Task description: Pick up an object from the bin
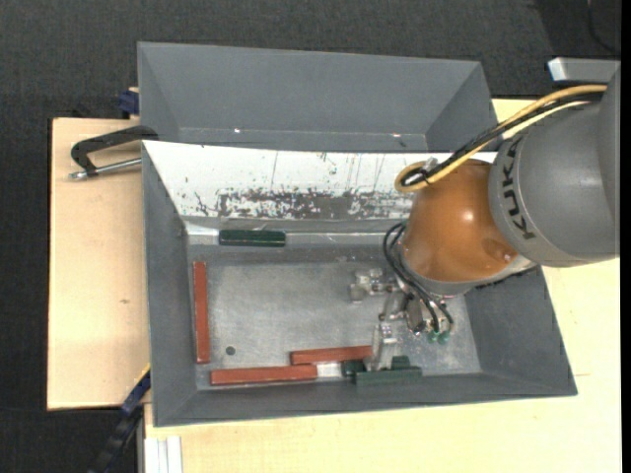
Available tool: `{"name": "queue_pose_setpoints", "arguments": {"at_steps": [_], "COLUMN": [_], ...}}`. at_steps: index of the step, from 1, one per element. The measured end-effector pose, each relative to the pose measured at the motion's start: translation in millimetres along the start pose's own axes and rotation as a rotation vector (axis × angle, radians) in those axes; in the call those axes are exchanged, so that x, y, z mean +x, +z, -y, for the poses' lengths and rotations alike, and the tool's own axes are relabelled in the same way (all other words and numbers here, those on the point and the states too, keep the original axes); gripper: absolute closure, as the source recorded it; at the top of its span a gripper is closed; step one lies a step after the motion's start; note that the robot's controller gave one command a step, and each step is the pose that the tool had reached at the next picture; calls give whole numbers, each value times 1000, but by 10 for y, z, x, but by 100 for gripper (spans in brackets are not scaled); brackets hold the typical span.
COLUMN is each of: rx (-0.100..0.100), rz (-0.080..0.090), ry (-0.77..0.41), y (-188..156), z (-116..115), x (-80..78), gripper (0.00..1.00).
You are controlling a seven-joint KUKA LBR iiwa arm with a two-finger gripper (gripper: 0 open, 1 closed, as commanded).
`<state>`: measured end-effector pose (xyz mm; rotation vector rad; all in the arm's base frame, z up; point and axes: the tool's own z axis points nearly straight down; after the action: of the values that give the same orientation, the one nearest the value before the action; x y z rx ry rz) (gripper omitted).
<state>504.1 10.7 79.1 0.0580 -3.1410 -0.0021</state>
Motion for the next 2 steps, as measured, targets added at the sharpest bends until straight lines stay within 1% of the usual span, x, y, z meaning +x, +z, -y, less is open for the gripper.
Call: {"name": "queue_pose_setpoints", "arguments": {"at_steps": [1,2], "rx": [1,0], "rz": [12,6], "ry": [-4,-276], "y": [47,74], "z": [-52,-307], "x": [70,14], "gripper": [0,100]}}
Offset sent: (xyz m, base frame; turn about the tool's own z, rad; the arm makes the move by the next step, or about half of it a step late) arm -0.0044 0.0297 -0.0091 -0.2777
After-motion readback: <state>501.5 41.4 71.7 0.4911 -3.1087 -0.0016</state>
